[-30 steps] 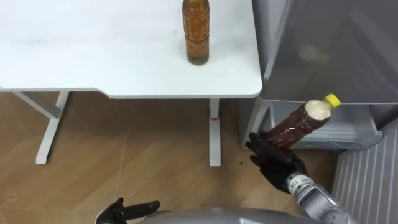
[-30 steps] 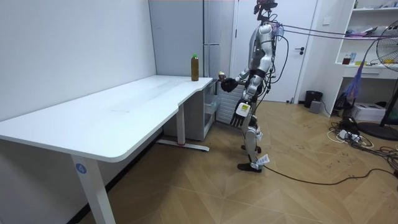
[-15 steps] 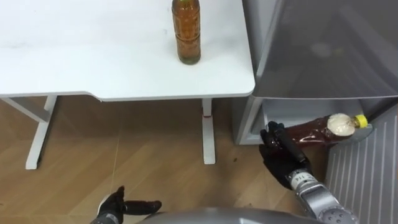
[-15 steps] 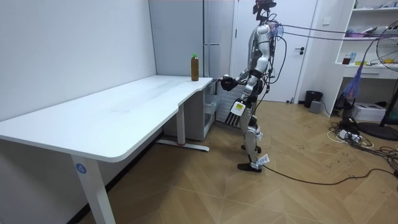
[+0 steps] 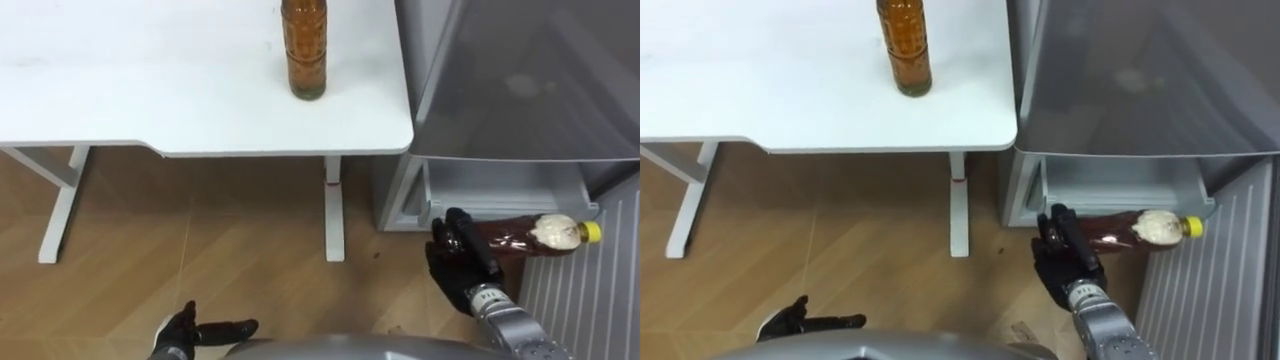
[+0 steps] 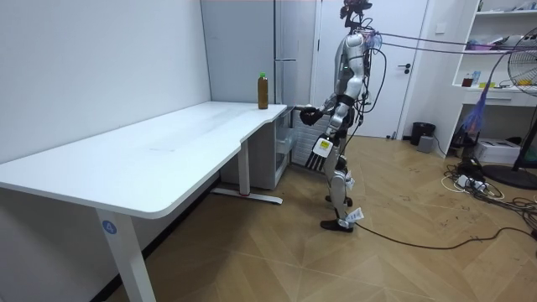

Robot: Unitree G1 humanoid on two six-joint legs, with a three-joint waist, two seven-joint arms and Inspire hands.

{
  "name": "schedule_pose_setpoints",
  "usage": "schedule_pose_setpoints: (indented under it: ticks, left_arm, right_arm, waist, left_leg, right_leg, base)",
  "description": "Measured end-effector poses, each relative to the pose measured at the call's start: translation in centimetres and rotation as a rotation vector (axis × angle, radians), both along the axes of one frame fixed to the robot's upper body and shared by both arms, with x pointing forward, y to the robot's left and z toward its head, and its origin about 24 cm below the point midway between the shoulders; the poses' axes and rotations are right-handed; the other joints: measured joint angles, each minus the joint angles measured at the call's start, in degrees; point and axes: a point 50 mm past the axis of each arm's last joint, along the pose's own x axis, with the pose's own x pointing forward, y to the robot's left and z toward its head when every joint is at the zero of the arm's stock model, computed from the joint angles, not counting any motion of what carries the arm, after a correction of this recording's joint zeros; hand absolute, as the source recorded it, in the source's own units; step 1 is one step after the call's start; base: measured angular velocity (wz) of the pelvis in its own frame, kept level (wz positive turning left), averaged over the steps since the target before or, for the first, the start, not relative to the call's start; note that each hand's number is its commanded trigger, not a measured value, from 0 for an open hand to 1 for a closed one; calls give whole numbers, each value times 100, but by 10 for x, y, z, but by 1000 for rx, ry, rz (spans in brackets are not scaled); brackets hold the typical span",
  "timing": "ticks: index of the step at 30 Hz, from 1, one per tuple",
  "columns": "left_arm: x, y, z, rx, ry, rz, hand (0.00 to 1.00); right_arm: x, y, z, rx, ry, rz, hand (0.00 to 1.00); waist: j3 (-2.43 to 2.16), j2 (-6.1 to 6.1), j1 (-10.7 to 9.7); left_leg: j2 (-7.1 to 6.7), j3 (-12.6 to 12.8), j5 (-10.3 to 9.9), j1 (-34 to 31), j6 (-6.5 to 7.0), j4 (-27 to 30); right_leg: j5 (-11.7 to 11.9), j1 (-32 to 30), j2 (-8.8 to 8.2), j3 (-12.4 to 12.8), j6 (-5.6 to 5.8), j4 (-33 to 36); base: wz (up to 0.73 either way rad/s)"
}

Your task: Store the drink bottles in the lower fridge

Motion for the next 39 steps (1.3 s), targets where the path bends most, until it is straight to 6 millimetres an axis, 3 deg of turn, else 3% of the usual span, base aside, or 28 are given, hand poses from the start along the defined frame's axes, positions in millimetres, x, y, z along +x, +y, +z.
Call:
schedule_pose_setpoints:
  ticks: [4, 6, 12, 16, 20, 24, 30, 39]
  left_arm:
    - [1, 0, 0, 1, -4, -1, 0]
    - [2, 0, 0, -1, -7, -1, 0]
    - [13, -1, 2, -12, -33, -14, 0]
    - [22, 0, 3, -14, -52, -22, 0]
    - [35, 7, 6, -28, -86, -10, 0]
    - [38, 10, 6, -43, -93, 27, 0]
    - [51, 10, 9, -48, -120, 20, 0]
    - [49, 15, 9, -78, -122, 105, 0]
  right_arm:
    - [10, -1, 3, 14, -26, -20, 100]
    - [19, -3, 6, 23, -46, -36, 100]
    - [57, -16, 7, -5, -51, -97, 100]
    - [66, -22, 8, 4, -51, -135, 100]
    - [84, -33, 17, 24, -89, -218, 100]
    - [100, -46, 25, 9, -90, -260, 100]
    - [107, -62, 33, -25, -79, -257, 100]
    - [118, -64, 41, -31, -92, -216, 100]
  waist:
    - [-37, 55, 13]
    - [-35, 92, 11]
    - [31, 101, 12]
    - [48, 92, 110]
    - [110, 65, 156]
    - [132, 49, 166]
    - [175, -7, 278]
    - [188, -28, 352]
  left_leg:
    - [1, -10, 1, -189, 0, 48]
    - [1, -37, 10, -273, 11, 53]
    - [-5, -49, 24, -702, 31, 256]
    - [-9, -52, 27, -1060, 35, 449]
    - [-21, -55, 31, -1604, 42, 739]
    - [-59, -60, 54, -1927, 79, 885]
    - [-206, -50, 115, -2438, 152, 1040]
    - [-236, -32, 121, -2795, 159, 1146]
  right_leg:
    - [1, -162, -1, 9, -2, 100]
    - [3, -310, -9, 5, -5, 197]
    - [15, -746, -41, 11, -24, 398]
    - [12, -1099, -70, 10, -41, 591]
    - [-17, -1645, -115, 19, -59, 905]
    - [-58, -1976, -182, -4, -72, 1123]
    - [-188, -2610, -380, 19, -38, 1584]
    - [-197, -3040, -436, 46, -43, 1804]
  base:
    - [0]
    - [0]
    - [0]
    - [0]
    - [2]
    - [5]
    - [9]
    - [0]
